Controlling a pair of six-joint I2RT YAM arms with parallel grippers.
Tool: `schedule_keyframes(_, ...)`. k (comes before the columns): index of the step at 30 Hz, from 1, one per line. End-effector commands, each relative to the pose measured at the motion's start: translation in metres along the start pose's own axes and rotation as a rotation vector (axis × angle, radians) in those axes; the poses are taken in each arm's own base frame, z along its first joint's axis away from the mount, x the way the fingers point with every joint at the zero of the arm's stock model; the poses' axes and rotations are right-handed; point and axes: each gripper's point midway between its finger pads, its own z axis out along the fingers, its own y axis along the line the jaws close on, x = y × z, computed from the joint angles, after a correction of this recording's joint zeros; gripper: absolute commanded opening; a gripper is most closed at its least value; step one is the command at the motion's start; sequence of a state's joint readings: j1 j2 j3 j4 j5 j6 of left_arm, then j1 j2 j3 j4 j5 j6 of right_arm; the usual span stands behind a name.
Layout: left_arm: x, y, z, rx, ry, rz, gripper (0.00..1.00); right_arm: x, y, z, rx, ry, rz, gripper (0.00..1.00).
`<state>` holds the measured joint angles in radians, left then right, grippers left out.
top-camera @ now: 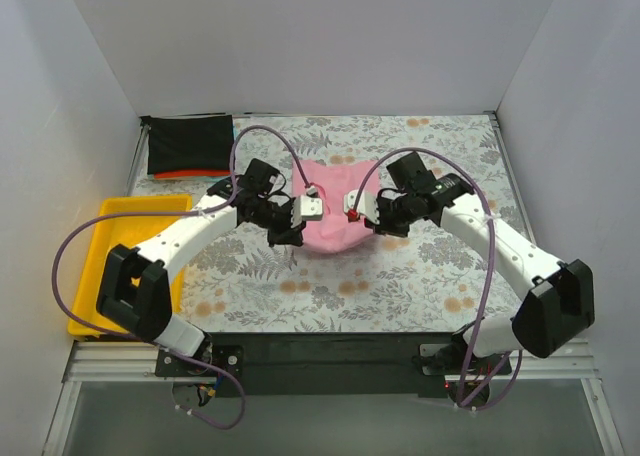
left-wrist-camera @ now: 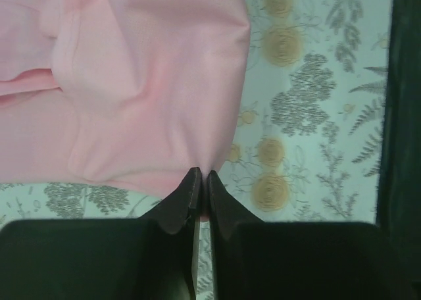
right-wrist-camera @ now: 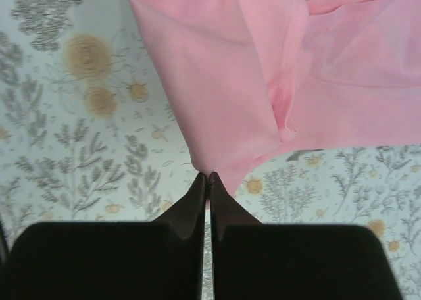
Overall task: Fold and stack the t-shirts
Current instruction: Fold the tshirt
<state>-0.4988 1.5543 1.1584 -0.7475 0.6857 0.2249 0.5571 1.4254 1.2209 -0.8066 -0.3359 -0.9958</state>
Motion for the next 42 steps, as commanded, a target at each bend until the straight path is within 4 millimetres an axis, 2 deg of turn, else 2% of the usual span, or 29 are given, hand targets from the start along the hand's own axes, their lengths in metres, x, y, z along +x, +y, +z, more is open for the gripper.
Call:
schedule_keyframes(1,-0.016,-0.055,-0.018,0.100,-0.051,-0.013,0.00,-0.003,0.059,-0.017,-0.144,-0.002,0.052,0.01)
schedule_keyframes(5,-0.026,-0.095,-0.038,0.160,-0.100,-0.075,0.00,-0.018,0.097,-0.040,-0.210,-0.053,0.076,0.01)
schedule_keyframes(6,-0.034,-0.098,-0.047,0.135,-0.122,-0.069,0.00,-0.021,0.100,-0.044,-0.215,-0.064,0.087,0.01)
schedule_keyframes(9,-0.041,-0.089,-0.056,0.072,-0.125,-0.070,0.00,-0.032,0.091,-0.053,-0.197,-0.074,0.089,0.01)
schedule_keyframes(11,-0.044,-0.074,-0.056,0.027,-0.109,-0.040,0.00,-0.036,0.081,-0.048,-0.205,-0.062,0.082,0.01)
schedule_keyframes(14,-0.036,-0.044,-0.049,0.009,-0.077,-0.057,0.00,-0.032,0.068,-0.031,-0.236,-0.033,0.075,0.01)
schedule_keyframes(15,-0.028,-0.035,-0.041,0.031,-0.065,-0.087,0.00,-0.029,0.064,-0.026,-0.244,-0.023,0.062,0.01)
schedule_keyframes(16,-0.020,-0.022,-0.042,0.014,-0.063,-0.116,0.00,-0.028,0.057,-0.021,-0.246,-0.023,0.061,0.01)
schedule_keyframes(17,-0.020,-0.010,-0.041,0.001,-0.075,-0.114,0.00,-0.018,0.047,-0.011,-0.258,-0.003,0.094,0.01)
schedule_keyframes(18,-0.011,-0.001,-0.033,0.016,-0.072,-0.141,0.00,-0.021,0.035,-0.009,-0.248,-0.020,0.094,0.01)
schedule_keyframes(19,-0.005,0.010,-0.033,0.002,-0.076,-0.160,0.00,-0.019,0.025,-0.005,-0.245,-0.025,0.091,0.01)
schedule_keyframes(20,-0.002,0.018,-0.030,-0.007,-0.082,-0.156,0.00,-0.008,0.016,0.007,-0.264,-0.010,0.126,0.01)
schedule_keyframes(21,0.006,0.024,-0.022,0.003,-0.070,-0.166,0.00,-0.013,0.002,0.009,-0.247,-0.027,0.116,0.01)
schedule_keyframes(22,0.011,0.029,-0.018,-0.002,-0.064,-0.173,0.00,-0.009,-0.006,0.014,-0.248,-0.023,0.116,0.01)
schedule_keyframes(23,0.016,0.039,-0.009,-0.014,-0.071,-0.173,0.00,-0.002,-0.011,0.029,-0.278,-0.016,0.144,0.01)
schedule_keyframes(24,0.018,0.045,-0.007,-0.023,-0.071,-0.183,0.00,-0.004,-0.022,0.034,-0.271,-0.026,0.145,0.01)
schedule_keyframes(25,0.021,0.051,-0.003,-0.031,-0.067,-0.186,0.00,-0.001,-0.027,0.041,-0.281,-0.024,0.161,0.01)
schedule_keyframes(26,0.026,0.061,0.004,-0.041,-0.064,-0.195,0.00,0.010,-0.028,0.057,-0.315,-0.007,0.195,0.01)
schedule_keyframes(28,0.032,0.072,0.009,-0.056,-0.055,-0.214,0.00,0.020,-0.033,0.071,-0.322,0.007,0.210,0.01)
schedule_keyframes(29,0.044,0.073,0.018,-0.041,-0.032,-0.236,0.00,0.028,-0.032,0.080,-0.336,0.021,0.235,0.01)
schedule_keyframes(30,0.048,0.074,0.021,-0.037,-0.024,-0.247,0.00,0.030,-0.034,0.087,-0.328,0.020,0.236,0.01)
schedule_keyframes(34,0.069,0.063,0.035,0.000,0.007,-0.293,0.00,0.036,-0.021,0.101,-0.359,0.014,0.309,0.01)
schedule_keyframes(36,0.069,0.055,0.034,0.014,0.004,-0.315,0.00,0.040,-0.004,0.102,-0.379,0.022,0.331,0.01)
schedule_keyframes(37,0.074,0.044,0.036,0.034,0.009,-0.334,0.00,0.039,0.003,0.097,-0.379,0.021,0.327,0.01)
schedule_keyframes(38,0.070,0.036,0.032,0.045,0.003,-0.322,0.00,0.047,0.019,0.097,-0.406,0.038,0.346,0.01)
schedule_keyframes(39,0.072,0.027,0.033,0.050,0.015,-0.317,0.00,0.048,0.026,0.095,-0.410,0.038,0.354,0.01)
schedule_keyframes(42,0.065,-0.009,0.030,0.099,-0.004,-0.326,0.00,0.041,0.051,0.082,-0.429,0.019,0.370,0.01)
